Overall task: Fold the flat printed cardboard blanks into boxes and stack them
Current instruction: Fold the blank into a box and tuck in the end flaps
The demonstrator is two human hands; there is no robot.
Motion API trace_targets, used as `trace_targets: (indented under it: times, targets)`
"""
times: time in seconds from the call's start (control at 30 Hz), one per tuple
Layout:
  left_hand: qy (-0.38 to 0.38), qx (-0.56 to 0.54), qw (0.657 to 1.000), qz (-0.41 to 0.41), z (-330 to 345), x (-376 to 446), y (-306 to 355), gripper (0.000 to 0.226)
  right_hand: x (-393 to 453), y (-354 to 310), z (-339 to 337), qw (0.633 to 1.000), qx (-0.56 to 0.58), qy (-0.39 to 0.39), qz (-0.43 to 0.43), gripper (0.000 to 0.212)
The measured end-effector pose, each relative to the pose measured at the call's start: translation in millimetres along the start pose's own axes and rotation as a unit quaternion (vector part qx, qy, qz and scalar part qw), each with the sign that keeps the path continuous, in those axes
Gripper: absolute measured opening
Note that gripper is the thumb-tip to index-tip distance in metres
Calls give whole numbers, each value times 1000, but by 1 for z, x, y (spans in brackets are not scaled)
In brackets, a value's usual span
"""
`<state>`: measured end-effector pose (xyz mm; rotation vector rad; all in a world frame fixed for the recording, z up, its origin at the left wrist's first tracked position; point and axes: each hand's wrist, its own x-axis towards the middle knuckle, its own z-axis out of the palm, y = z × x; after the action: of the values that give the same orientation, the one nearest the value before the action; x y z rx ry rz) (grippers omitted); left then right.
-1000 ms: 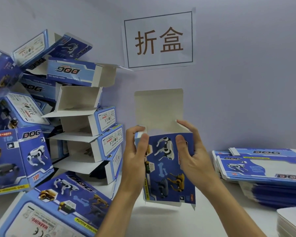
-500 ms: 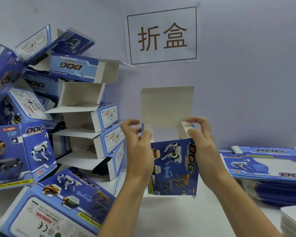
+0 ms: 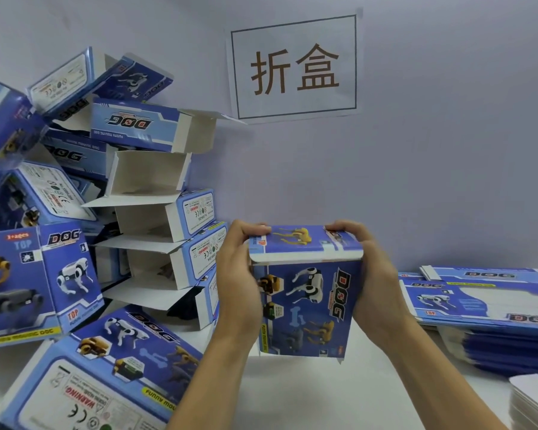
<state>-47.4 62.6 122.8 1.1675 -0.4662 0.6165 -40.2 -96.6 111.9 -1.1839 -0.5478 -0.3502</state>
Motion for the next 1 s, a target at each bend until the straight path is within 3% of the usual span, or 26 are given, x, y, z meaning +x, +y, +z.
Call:
trace_targets:
  times: [0.1, 0.2, 0.3, 0.43, 0.57, 1.0]
  targets:
    - [-27, -83, 996, -36, -6, -1, -4, 26, -4, -5, -3, 996, 76, -41, 15, 42]
    - [-55, -11, 998, -33, -7, -4, -8, 23, -7, -8, -3, 996, 55, -64, 16, 47]
    - [-91, 42, 995, -16, -8, -7, -9, 32, -7, -8, 0, 998, -35, -57, 8, 34]
    - [-91, 64, 994, 13, -6, -8, -7, 33, -8, -11, 5, 997, -65, -26, -29, 18]
    - [-77, 60, 995, 25, -2, -6, -7, 18, -9, -9, 11, 996, -79, -3, -50, 24]
    - [-116, 56, 992, 2, -16, 1, -8, 14, -9, -3, 2, 999, -39, -29, -10, 19]
